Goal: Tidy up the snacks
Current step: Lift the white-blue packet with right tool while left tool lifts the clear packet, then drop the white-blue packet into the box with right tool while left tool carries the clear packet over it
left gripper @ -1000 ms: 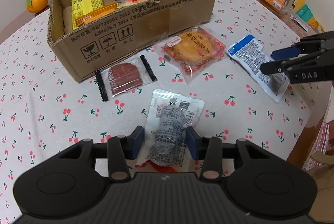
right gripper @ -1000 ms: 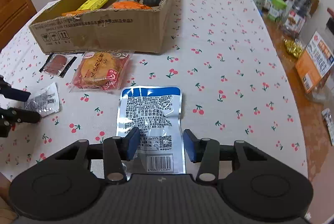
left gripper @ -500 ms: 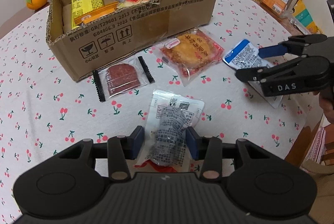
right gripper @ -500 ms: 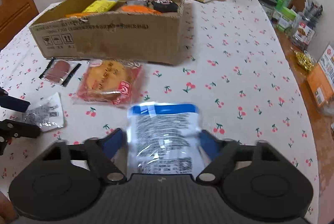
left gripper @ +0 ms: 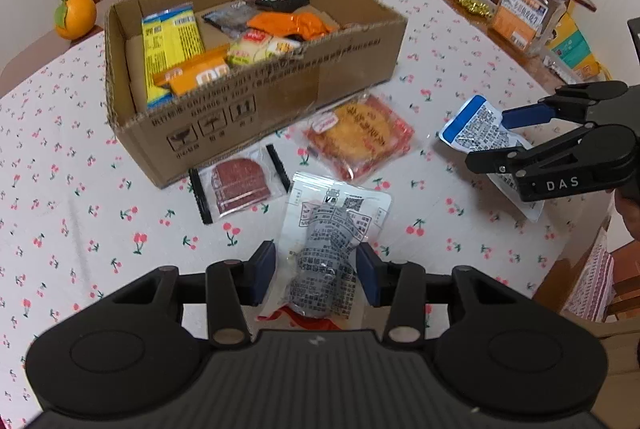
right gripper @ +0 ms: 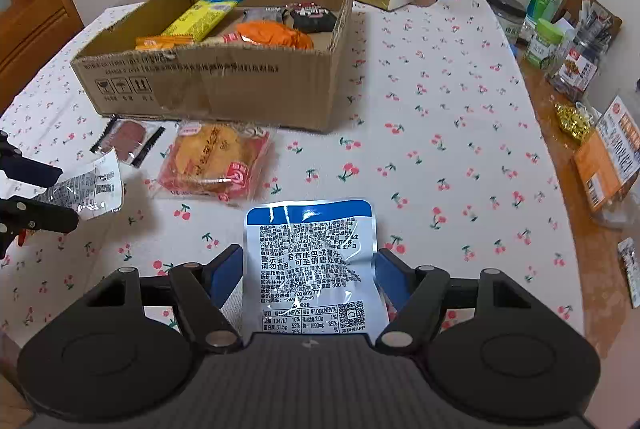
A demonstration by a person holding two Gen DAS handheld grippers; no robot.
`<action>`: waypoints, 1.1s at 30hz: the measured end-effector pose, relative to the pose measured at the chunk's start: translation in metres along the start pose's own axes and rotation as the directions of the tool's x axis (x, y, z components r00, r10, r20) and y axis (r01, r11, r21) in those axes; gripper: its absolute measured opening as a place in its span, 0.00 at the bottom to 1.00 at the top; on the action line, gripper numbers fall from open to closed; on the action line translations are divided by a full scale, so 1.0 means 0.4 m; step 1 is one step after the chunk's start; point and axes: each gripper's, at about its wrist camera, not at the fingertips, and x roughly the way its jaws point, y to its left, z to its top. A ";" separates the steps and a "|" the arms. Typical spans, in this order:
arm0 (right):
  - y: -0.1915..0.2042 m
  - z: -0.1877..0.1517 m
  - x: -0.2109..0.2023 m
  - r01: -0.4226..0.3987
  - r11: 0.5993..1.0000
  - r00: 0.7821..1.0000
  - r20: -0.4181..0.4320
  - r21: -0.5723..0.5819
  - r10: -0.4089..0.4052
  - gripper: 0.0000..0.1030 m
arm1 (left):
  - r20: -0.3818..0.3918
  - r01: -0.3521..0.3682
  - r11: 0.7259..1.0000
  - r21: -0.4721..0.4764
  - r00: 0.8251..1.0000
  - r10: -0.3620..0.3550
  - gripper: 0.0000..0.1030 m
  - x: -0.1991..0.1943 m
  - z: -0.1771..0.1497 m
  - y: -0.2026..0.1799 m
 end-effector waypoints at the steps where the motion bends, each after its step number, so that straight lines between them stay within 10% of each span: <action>1: -0.002 0.006 -0.008 -0.003 1.000 1.000 -0.001 -0.006 0.003 0.74 | 0.004 0.000 1.000 0.005 1.000 0.000 0.42 -0.010 0.005 -0.002; 16: 0.001 0.177 -0.122 -0.103 0.989 0.988 0.106 -0.110 0.115 0.74 | 0.096 0.009 1.000 -0.004 0.995 -0.009 0.42 -0.134 0.046 -0.002; 33: 0.077 0.480 0.031 -0.145 0.964 0.968 0.168 -0.222 0.184 0.75 | 0.160 -0.085 0.987 -0.139 0.981 0.107 0.42 -0.207 0.063 0.105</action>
